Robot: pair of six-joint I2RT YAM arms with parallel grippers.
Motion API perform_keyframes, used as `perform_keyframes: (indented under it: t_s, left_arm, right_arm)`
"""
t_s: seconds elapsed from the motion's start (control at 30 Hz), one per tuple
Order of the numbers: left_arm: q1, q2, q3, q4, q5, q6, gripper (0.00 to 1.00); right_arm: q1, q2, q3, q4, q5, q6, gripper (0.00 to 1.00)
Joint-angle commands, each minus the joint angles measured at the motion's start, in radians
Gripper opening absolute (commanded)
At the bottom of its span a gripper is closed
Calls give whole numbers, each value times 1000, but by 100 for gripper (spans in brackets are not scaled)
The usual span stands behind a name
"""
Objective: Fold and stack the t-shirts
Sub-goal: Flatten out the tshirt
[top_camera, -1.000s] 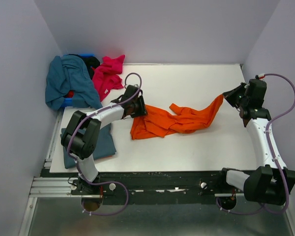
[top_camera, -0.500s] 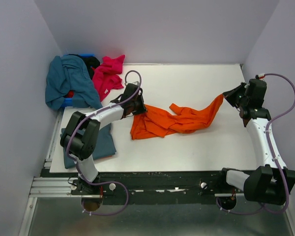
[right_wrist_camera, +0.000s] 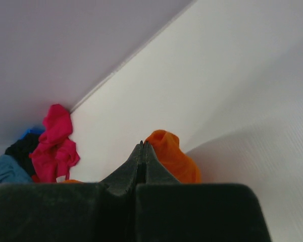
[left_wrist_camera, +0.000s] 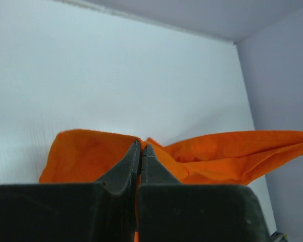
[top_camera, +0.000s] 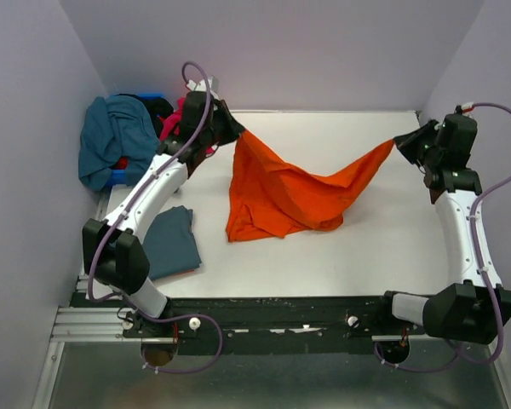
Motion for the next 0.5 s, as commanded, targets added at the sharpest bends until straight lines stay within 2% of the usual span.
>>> perform_keyframes:
  t_s: [0.0, 0.27, 0.37, 0.47]
  left_arm:
    - [50, -18, 198, -97, -26, 38, 0]
    - [139, 74, 724, -286, 18, 76, 0]
    - [162, 66, 875, -335, 23, 91, 0]
    - [190, -3, 894, -338, 35, 97, 0]
  right_arm:
    - [-5, 66, 197, -54, -71, -20, 1]
    - [-7, 166, 591, -226, -164, -55, 1]
    - [-7, 126, 637, -253, -209, -64, 1]
    - [-7, 35, 606, -269, -194, -84, 1]
